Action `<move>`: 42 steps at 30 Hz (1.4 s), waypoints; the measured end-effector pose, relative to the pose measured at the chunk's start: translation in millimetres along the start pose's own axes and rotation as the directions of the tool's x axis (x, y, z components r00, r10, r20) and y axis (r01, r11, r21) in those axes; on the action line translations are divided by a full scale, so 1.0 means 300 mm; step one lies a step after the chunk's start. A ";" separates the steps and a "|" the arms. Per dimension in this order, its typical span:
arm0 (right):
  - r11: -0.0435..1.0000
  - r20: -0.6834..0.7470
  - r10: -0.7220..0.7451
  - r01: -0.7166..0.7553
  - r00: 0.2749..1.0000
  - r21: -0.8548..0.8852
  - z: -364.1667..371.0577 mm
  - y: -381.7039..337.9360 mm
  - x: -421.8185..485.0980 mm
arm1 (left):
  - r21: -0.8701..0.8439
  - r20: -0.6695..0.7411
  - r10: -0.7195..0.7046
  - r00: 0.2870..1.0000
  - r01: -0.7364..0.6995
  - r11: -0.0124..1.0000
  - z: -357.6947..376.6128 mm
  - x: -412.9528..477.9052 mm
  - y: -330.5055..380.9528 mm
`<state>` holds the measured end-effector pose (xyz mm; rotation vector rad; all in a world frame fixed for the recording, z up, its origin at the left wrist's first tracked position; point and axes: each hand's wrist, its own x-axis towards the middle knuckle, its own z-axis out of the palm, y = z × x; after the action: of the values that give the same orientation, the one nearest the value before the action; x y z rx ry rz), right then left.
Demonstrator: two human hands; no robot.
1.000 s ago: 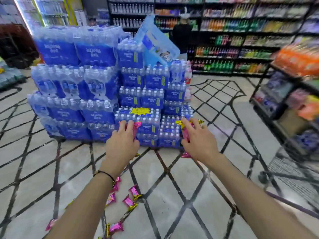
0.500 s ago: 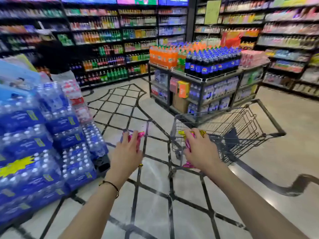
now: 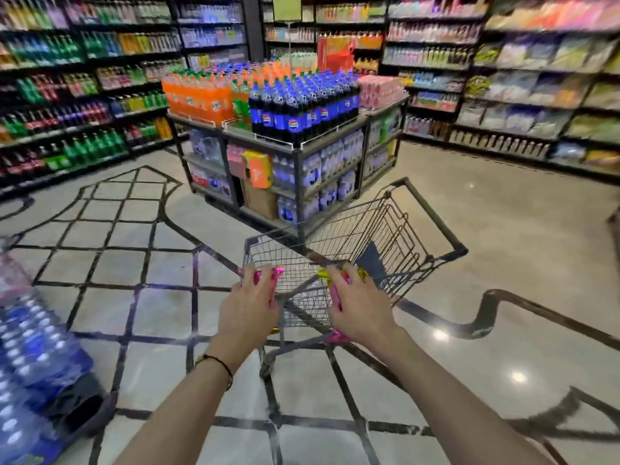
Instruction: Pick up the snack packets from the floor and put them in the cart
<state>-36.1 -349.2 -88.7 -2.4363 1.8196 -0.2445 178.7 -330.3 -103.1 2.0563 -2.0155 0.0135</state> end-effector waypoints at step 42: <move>0.967 0.541 0.186 -0.250 0.820 0.046 1.555 0.899 1.784 | 0.026 0.606 -0.215 0.765 0.251 0.968 1.911 1.686 -0.015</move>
<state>-57.4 -949.7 -553.3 -1.9223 1.7347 0.3128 101.6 -936.6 -562.6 2.4773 -2.0032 -0.8519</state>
